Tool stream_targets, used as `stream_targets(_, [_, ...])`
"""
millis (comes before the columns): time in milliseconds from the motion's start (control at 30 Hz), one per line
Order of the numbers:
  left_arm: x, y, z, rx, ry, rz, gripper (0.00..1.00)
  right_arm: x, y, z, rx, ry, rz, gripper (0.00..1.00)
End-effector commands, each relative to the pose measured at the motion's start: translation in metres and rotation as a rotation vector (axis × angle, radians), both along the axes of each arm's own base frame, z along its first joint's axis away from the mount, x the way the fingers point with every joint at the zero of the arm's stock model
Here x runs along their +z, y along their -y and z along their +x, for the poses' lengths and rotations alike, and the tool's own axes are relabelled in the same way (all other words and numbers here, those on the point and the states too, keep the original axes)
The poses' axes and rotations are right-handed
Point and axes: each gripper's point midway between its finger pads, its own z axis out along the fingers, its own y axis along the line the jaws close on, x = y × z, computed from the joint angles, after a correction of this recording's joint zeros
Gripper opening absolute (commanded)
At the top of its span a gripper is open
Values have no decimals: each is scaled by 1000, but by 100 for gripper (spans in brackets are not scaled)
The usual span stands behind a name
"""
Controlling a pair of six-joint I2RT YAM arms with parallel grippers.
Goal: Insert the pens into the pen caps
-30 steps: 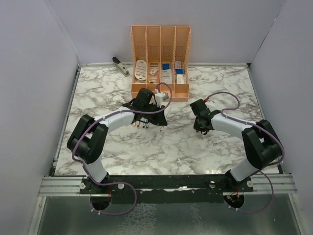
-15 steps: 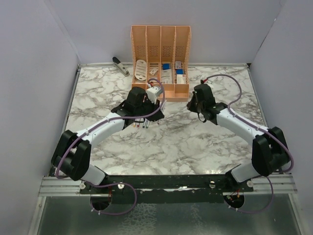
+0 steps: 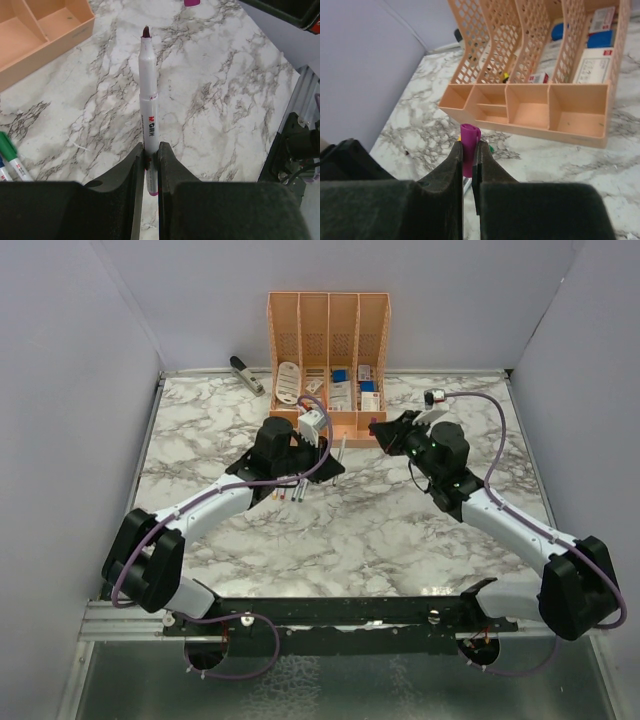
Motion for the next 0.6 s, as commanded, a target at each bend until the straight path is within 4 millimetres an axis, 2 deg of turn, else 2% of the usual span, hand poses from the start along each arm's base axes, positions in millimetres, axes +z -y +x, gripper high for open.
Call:
stream_targets(0, [19,26,-5,-127,2,-83,0,50,-16,-10,114,174,70,1])
stream_targets(267, [20,34,-6,-171,15,-79,0,61,-23,-7,143,198,82,1])
stream_targets(567, [18,35,-6,-179,17,-68,0,56,-31,-9,177,196,113,1])
